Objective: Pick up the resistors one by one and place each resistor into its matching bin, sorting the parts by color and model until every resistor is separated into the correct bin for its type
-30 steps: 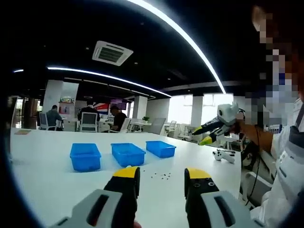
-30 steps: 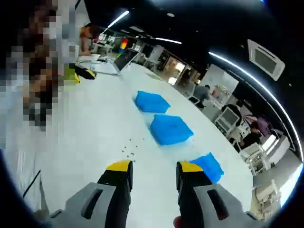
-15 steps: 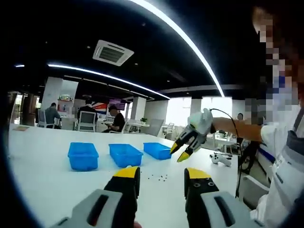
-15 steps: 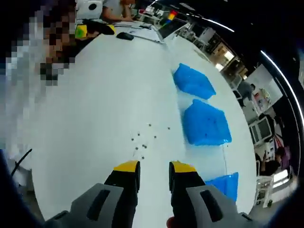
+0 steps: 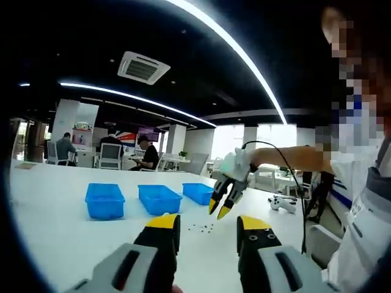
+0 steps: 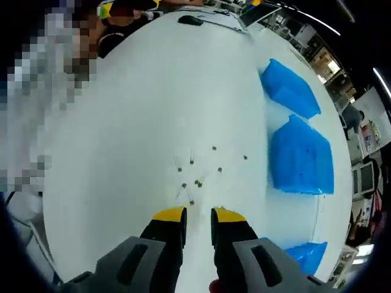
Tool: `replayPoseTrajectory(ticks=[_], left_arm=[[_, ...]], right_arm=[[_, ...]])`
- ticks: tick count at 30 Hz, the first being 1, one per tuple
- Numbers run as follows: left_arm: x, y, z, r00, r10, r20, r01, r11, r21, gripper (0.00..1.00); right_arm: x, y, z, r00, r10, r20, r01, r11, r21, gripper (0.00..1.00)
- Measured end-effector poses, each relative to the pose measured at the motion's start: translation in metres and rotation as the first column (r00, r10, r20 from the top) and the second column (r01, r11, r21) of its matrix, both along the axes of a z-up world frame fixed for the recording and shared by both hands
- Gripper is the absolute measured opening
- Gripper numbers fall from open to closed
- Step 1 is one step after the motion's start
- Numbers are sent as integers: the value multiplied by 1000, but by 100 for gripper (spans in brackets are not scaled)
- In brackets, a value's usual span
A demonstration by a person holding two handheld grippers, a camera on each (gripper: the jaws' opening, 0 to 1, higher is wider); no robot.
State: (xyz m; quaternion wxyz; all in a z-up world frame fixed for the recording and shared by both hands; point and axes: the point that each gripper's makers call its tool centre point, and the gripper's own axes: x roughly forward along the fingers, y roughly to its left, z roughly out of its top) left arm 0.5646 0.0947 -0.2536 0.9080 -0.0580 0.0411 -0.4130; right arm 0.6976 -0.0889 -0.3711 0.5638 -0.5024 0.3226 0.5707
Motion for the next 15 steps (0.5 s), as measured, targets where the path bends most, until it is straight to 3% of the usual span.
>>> replayPoseTrajectory(ticks=[11, 14, 15], left_arm=[[5, 0, -5, 1000, -4, -14, 4, 1000, -7, 37], [4, -3, -7, 1000, -10, -21, 9, 1000, -8, 36], [3, -4, -6, 1000, -13, -19, 13, 1000, -9, 36]], right_arm=[[0, 6, -17, 995, 33, -92, -39, 997, -63, 17], [-3, 4, -19, 986, -28, -165, 14, 996, -85, 15], [0, 5, -18, 987, -22, -162, 8, 996, -86, 15]])
